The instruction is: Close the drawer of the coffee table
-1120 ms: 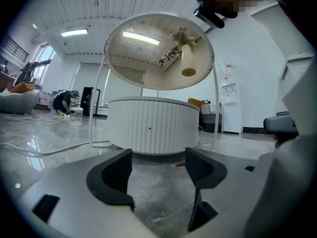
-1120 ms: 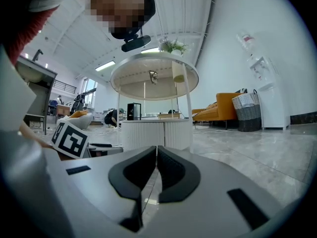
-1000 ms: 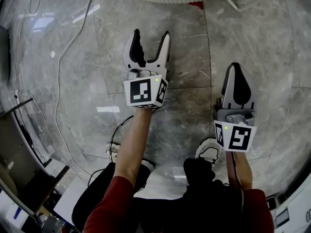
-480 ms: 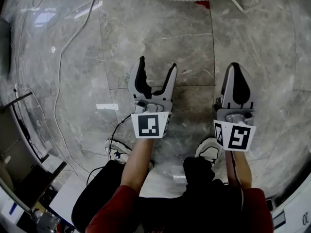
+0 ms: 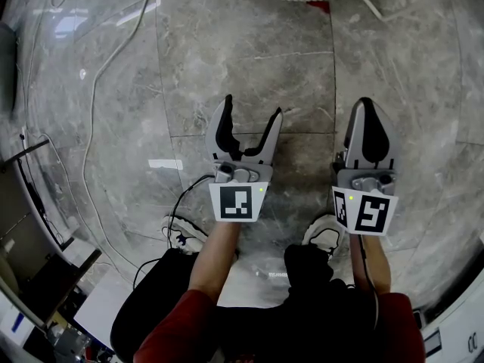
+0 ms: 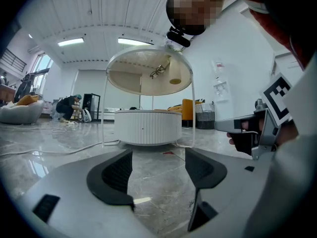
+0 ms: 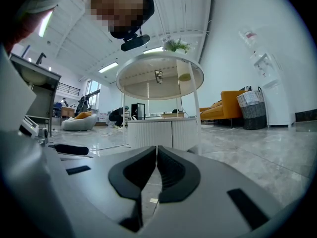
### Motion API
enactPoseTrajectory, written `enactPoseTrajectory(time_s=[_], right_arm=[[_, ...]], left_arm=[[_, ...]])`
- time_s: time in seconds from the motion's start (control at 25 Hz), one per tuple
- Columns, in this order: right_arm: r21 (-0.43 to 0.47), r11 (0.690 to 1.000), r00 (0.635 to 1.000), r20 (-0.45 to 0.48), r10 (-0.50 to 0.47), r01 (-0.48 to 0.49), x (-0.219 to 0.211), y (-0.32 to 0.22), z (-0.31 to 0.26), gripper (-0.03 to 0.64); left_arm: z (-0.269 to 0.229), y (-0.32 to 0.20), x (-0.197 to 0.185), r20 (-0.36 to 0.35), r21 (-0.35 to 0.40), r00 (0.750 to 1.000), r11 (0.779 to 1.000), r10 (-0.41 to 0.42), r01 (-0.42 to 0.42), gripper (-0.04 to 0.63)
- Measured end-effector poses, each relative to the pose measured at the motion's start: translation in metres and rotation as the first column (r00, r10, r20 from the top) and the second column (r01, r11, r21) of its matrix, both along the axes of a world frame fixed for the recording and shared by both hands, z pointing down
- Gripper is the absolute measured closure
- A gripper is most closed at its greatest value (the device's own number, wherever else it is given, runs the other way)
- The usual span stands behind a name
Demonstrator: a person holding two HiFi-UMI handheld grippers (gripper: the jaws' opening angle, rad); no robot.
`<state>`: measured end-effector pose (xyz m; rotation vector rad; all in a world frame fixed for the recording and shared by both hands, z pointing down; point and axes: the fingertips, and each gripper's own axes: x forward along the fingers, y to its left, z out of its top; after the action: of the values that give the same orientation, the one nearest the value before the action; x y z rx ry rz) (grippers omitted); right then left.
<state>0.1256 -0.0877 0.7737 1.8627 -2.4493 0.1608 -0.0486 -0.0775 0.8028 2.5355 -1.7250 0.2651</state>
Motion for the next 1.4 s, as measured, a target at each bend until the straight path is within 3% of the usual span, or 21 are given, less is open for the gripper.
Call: enactPoseTrajectory(time_s=[0.16,0.32,0.4,0.44,0.76,0.92,1.12,1.4], right_arm=[[-0.004,1.000,1.000,0.001,-0.005,0.005,-0.001,0.000,0.001,0.592],[-0.008,1.000,1.000,0.003,-0.009,0.009,-0.002,0.000,0.002,0.592],[-0.007,1.000,1.000,0.002,-0.010,0.010,-0.002,-0.001,0.001,0.592],[-0.007,1.000,1.000,0.002,-0.009,0.009,-0.002,-0.001,0.001,0.592],[-0.003,1.000,1.000,-0.003,-0.009,0.009,-0.003,-0.002,0.001,0.592],[-0.003,1.000,1.000,-0.012,0.005,-0.005,-0.003,-0.002,-0.010,0.592],[-0.069,0.998,1.000,0.015,-0.002,0.003,-0.014,-0.003,-0.089,0.592],[-0.091,0.995,0.997,-0.054,-0.047,0.041,-0.032,0.006,-0.315,0.592]], left_arm=[[-0.002,-0.001,0.001,-0.004,-0.005,1.000,1.000,0.000,0.000,0.288],[-0.005,-0.001,-0.002,-0.020,0.005,1.000,1.000,-0.017,0.017,0.442],[-0.009,-0.001,-0.002,-0.020,0.017,1.000,1.000,-0.016,0.016,0.555],[-0.010,0.000,-0.003,-0.018,0.019,1.000,1.000,-0.016,0.016,0.574],[-0.017,-0.002,-0.009,-0.019,0.034,1.000,0.999,-0.022,0.023,0.581],[-0.042,-0.011,-0.018,0.002,0.092,0.999,0.995,-0.036,0.035,0.581],[-0.128,-0.029,-0.035,0.049,0.173,0.999,0.985,-0.019,0.011,0.581],[-0.350,-0.029,-0.050,0.045,0.169,0.999,0.985,0.022,-0.030,0.581]])
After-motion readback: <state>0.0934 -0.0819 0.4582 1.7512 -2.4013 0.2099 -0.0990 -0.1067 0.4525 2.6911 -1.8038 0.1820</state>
